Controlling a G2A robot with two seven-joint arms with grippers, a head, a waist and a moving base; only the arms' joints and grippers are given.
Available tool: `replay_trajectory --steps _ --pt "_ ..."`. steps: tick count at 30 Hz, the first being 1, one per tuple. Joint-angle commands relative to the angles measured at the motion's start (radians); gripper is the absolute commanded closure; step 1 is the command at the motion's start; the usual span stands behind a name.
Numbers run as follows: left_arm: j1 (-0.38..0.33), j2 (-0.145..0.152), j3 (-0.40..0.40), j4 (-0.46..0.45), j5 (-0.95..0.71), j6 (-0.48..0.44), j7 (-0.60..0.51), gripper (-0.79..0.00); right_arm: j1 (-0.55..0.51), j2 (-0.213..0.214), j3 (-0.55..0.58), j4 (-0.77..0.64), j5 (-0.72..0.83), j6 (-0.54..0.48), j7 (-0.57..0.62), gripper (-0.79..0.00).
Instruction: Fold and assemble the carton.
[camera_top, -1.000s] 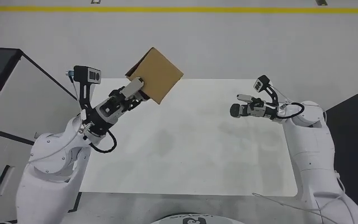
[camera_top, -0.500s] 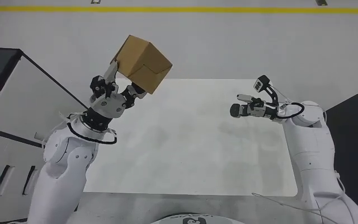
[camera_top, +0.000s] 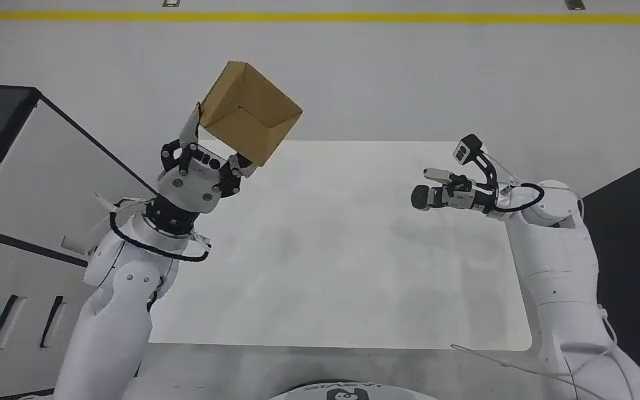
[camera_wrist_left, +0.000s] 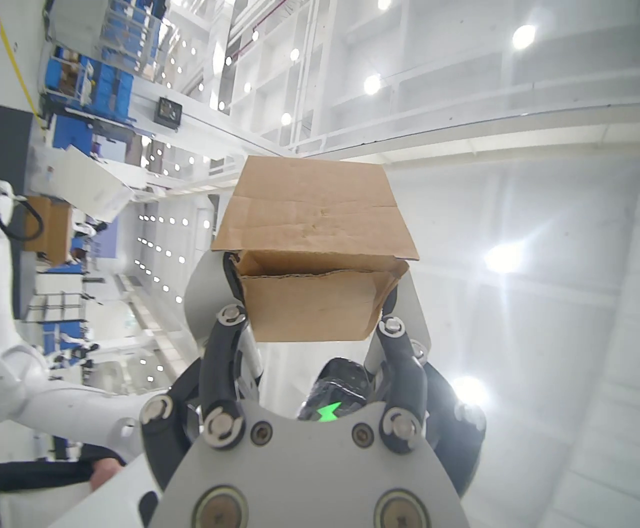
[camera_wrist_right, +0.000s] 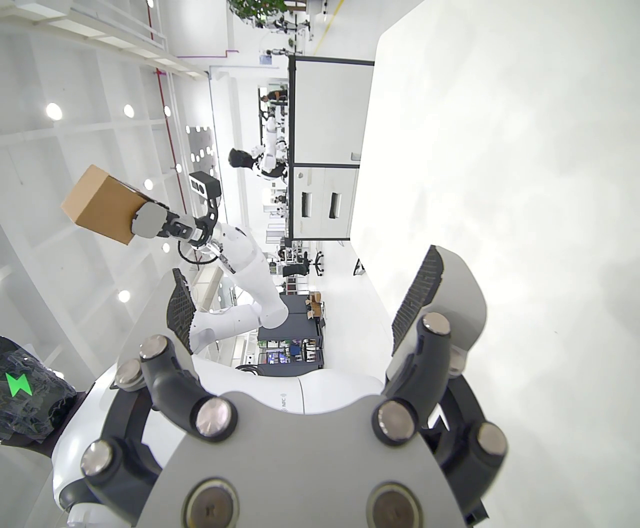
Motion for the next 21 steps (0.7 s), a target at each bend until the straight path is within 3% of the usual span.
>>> replay_trajectory --steps 1,21 --pt "0.003 -0.001 0.002 0.003 -0.046 0.044 -0.027 0.0 0.0 0.0 0.0 0.0 0.0 0.0 0.0 -0.785" --pt "0.042 -0.016 -0.018 -0.011 -0.226 0.1 -0.042 0.0 0.0 0.0 0.0 0.0 0.0 0.0 0.0 -0.785"
